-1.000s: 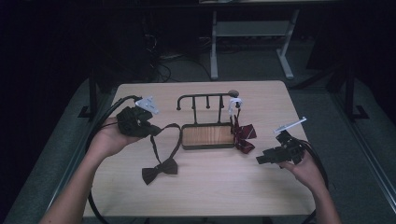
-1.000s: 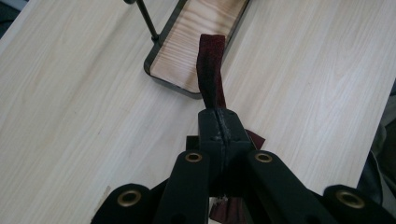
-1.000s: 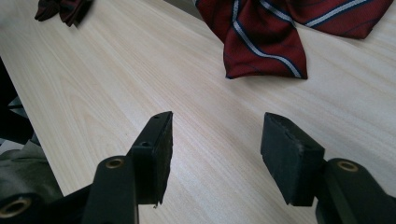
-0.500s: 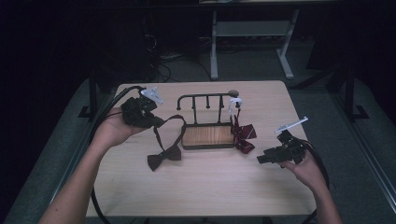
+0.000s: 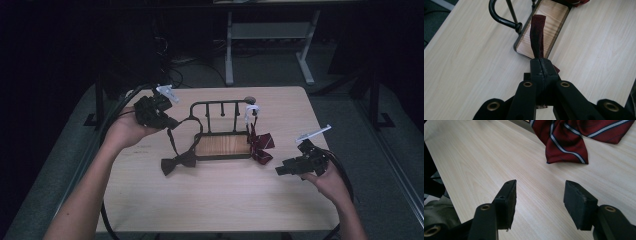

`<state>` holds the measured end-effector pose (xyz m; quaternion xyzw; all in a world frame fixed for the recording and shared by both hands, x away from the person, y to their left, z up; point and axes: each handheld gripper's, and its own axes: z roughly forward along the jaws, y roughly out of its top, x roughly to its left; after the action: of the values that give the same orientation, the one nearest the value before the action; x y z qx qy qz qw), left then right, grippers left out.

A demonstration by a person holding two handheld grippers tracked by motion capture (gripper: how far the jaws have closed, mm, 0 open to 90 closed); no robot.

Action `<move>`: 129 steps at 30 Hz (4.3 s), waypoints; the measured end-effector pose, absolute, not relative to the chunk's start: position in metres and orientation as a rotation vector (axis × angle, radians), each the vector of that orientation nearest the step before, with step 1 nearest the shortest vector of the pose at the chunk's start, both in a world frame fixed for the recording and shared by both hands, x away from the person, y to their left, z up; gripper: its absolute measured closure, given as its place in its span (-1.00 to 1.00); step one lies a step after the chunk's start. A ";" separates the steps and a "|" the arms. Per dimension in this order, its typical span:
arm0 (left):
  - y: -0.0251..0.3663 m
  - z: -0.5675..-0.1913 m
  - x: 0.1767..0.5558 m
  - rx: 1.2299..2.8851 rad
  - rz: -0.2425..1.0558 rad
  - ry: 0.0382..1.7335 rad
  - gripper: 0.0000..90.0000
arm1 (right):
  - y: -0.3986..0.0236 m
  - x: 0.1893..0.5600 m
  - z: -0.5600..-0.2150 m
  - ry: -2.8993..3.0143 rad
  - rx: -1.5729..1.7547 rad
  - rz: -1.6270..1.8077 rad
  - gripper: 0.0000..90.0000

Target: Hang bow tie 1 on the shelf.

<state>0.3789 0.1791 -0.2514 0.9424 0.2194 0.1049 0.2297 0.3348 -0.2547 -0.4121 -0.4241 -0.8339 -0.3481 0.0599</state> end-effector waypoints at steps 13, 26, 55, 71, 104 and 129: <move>0.176 -0.244 0.391 2.606 0.303 0.626 1.00 | -0.261 0.335 -0.412 -2.515 -1.303 -1.060 -0.04; 0.176 -0.245 0.402 2.613 0.313 0.656 1.00 | -0.263 0.334 -0.410 -2.513 -1.308 -1.068 -0.04; 0.166 -0.259 0.431 2.679 0.308 0.751 1.00 | -0.268 0.334 -0.408 -2.509 -1.310 -1.078 -0.04; 0.165 -0.268 0.438 2.716 0.319 0.775 0.95 | -0.269 0.334 -0.409 -2.502 -1.311 -1.082 -0.04; 0.187 -0.270 0.405 2.636 0.296 0.742 0.30 | -0.276 0.335 -0.411 -2.499 -1.344 -1.075 -0.05; 0.201 -0.287 0.370 2.619 0.331 0.708 0.03 | -0.278 0.335 -0.412 -2.494 -1.353 -1.064 -0.06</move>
<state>0.3696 0.2013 -0.2871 0.9383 0.2537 0.1185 0.2029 0.3349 -0.2780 -0.4119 -0.4459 -0.8217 -0.3505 0.0556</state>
